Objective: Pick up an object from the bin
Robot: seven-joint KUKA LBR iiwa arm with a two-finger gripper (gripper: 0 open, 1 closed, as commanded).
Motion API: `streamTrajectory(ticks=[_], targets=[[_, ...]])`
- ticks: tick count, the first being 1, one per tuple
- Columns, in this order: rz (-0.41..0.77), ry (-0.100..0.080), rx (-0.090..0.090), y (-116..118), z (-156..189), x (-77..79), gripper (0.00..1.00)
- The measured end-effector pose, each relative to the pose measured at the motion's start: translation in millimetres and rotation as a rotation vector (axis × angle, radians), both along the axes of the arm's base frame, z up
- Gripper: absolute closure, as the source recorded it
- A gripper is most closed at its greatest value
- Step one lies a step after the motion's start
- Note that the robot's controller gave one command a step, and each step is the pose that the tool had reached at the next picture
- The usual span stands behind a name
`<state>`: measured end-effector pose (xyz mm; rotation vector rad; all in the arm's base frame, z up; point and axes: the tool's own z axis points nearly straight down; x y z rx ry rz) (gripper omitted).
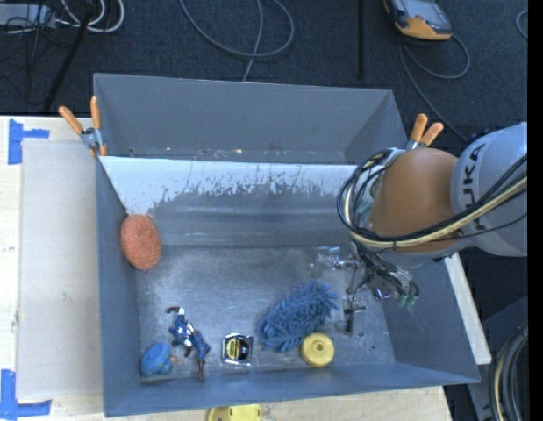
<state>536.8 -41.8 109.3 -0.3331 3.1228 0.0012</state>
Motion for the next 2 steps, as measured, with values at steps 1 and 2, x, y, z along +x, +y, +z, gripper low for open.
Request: streamTrajectory(ticks=[1, 2], targets=[[0.311, 0.002, 0.000, 23.6, -27.5, 7.6, 0.00], [0.070, 0.002, -0.001, 40.1, -39.3, 10.3, 1.00]])
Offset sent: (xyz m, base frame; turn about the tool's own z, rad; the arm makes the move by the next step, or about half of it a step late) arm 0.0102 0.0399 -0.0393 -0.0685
